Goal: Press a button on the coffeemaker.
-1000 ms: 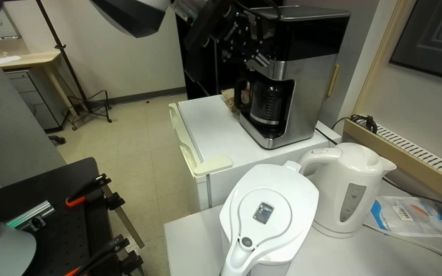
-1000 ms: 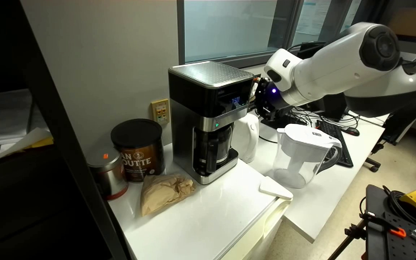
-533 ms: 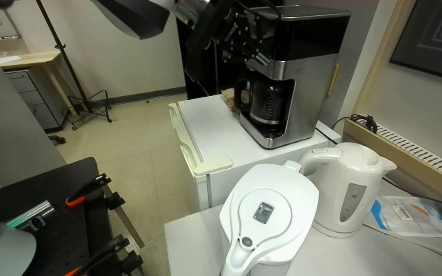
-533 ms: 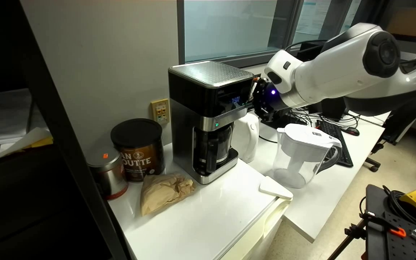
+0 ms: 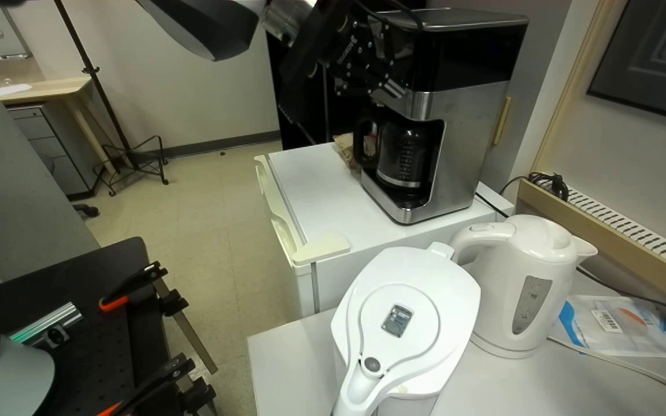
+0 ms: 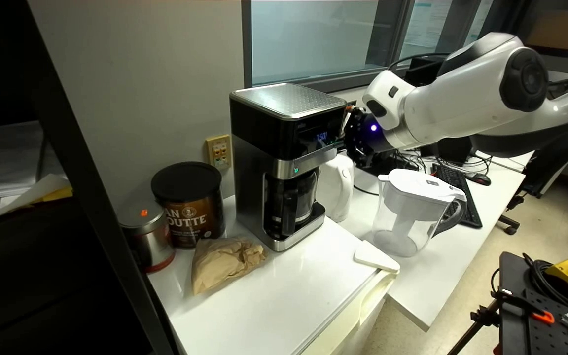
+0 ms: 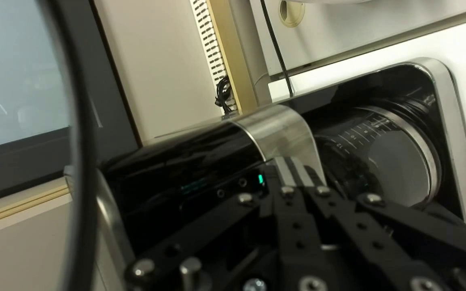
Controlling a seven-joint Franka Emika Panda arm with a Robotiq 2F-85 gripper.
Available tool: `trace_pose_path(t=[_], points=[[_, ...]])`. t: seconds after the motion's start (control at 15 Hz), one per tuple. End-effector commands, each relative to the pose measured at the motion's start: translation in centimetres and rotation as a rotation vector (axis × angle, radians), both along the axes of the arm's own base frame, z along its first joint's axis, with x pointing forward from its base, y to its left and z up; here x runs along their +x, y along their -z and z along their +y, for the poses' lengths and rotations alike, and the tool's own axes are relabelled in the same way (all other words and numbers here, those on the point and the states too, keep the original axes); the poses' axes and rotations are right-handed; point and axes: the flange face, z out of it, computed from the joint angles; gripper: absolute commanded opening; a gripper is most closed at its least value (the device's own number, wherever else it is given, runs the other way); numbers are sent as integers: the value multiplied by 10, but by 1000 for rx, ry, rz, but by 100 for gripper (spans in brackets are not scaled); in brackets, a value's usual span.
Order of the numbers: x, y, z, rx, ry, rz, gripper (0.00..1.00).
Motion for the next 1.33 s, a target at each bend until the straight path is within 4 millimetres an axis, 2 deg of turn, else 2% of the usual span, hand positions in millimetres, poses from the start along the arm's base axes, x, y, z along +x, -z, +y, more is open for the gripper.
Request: trace_pose_path(t=[0.0,0.53,1.27], points=[[13,1,0,14,-16,-13,0],[10,2,-1,15,-21,-8,0],[-59,14,4,-25,-123,76,0]])
